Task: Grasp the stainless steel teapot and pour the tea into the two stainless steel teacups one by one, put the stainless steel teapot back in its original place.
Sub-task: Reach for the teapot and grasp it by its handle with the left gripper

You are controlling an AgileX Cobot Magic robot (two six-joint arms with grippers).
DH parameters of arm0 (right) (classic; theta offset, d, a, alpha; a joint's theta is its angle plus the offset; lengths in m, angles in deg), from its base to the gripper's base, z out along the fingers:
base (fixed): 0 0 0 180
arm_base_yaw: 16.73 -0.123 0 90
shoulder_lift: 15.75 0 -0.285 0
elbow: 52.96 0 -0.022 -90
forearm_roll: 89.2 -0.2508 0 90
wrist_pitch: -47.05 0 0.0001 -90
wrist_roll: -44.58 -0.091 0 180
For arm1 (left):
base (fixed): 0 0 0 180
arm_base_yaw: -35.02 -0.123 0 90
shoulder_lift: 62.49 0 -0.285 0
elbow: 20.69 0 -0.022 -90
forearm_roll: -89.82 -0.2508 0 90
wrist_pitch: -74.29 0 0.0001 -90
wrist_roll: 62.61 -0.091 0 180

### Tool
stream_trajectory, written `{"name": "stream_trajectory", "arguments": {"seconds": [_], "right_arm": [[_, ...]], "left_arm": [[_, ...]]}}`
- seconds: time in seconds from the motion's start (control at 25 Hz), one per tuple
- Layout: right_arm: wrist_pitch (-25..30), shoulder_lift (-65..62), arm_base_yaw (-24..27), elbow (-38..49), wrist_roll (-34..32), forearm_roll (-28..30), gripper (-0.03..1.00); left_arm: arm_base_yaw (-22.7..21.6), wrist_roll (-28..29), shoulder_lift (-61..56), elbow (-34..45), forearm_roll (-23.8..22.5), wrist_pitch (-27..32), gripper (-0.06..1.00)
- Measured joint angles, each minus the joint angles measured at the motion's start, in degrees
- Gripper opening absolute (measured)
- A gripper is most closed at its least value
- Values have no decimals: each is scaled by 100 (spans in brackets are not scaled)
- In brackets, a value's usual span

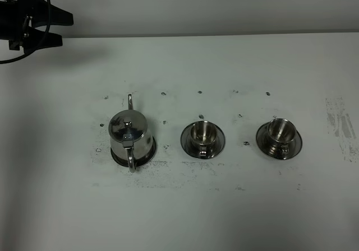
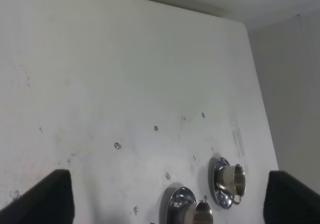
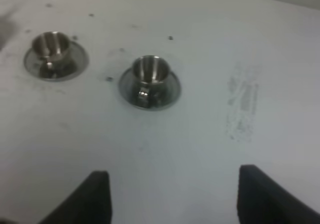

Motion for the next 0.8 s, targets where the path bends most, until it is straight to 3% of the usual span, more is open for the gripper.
{"name": "stream_trajectory", "arguments": {"seconds": [0.6, 0.72, 0.8], "right_arm": [[0, 0, 26, 5, 0, -5, 52], [0, 0, 26, 5, 0, -5, 52], [0, 0, 26, 5, 0, -36, 52]], "left_arm": [[0, 5, -126, 0, -26, 0, 74], [16, -35, -499, 0, -213, -78, 74], [104, -45, -858, 0, -622, -280, 73]]}}
